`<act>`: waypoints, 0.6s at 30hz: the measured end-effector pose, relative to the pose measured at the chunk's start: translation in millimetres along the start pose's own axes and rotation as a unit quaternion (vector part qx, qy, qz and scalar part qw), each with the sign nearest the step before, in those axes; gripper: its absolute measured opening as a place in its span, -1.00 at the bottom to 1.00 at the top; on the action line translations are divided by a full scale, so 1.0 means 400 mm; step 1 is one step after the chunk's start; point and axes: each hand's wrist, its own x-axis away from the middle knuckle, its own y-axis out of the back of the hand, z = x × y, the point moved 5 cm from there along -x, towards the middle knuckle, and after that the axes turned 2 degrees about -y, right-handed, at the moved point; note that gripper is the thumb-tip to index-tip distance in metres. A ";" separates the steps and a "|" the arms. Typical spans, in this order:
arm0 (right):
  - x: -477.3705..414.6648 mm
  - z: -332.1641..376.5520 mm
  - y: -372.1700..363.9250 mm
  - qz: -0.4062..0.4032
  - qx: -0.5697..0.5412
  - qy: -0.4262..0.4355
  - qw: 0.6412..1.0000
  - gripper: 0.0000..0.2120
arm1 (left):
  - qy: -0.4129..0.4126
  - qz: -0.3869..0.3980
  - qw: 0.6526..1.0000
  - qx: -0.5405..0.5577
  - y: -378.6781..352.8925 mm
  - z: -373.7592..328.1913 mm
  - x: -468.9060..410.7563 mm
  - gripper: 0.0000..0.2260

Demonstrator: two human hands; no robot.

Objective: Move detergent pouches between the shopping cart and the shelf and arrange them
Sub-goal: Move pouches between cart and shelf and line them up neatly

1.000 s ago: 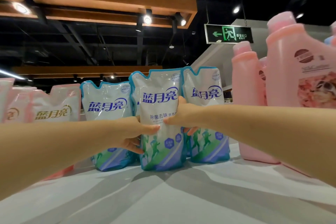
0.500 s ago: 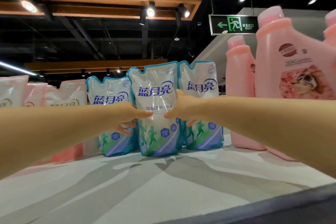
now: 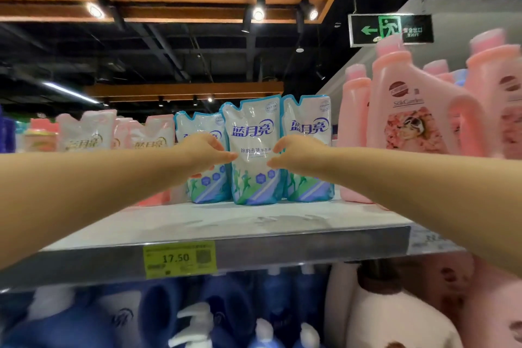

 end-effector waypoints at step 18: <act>0.679 0.197 0.144 -0.130 -0.085 -0.039 0.987 -0.78 | -0.121 -0.010 0.991 0.048 0.190 -0.077 0.651 -0.84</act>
